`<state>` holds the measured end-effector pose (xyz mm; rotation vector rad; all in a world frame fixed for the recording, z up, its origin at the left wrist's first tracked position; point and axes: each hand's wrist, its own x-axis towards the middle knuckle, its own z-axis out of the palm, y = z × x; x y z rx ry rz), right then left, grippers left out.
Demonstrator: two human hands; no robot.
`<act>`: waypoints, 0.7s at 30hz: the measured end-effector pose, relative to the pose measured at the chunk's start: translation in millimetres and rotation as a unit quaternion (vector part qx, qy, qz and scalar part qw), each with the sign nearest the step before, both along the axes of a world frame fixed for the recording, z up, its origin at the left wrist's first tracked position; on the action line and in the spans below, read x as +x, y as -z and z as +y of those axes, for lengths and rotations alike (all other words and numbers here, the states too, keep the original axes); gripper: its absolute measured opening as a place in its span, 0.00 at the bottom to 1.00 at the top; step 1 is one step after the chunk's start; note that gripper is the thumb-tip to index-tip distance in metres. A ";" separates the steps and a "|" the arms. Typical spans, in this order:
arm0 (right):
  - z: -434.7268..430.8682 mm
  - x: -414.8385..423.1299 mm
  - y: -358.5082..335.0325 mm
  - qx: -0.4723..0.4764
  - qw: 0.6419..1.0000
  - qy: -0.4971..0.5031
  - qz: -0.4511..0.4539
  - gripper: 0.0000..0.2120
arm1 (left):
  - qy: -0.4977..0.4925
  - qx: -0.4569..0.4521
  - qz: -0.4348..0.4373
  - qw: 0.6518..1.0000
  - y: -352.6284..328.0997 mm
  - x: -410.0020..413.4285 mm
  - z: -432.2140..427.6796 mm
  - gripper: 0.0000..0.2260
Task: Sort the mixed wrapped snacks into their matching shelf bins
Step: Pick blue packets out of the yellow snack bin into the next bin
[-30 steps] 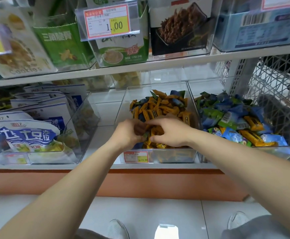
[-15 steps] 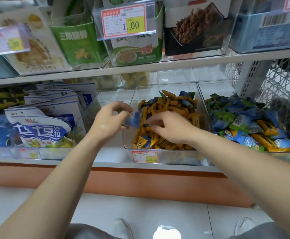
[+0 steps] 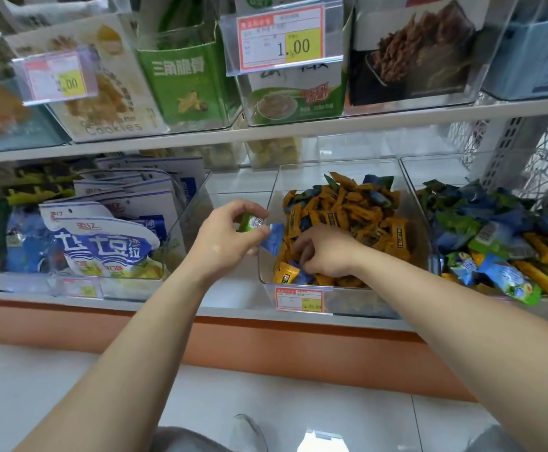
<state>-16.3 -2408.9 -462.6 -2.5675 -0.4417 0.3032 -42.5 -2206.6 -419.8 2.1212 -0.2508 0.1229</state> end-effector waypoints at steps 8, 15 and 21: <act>-30.3 -21.5 -41.5 0.243 0.964 0.084 -0.073 0.10 | 0.009 -0.054 0.033 0.998 -6.7 -6.2 -20.4 0.13; -41.4 -40.3 -45.1 0.283 0.954 0.088 -0.046 0.11 | 0.009 -0.038 0.038 0.998 -3.3 -10.1 -49.5 0.24; -67.6 -43.4 -44.1 0.273 0.951 0.126 -0.078 0.10 | 0.021 -0.025 0.033 0.999 -3.0 -11.3 -67.2 0.24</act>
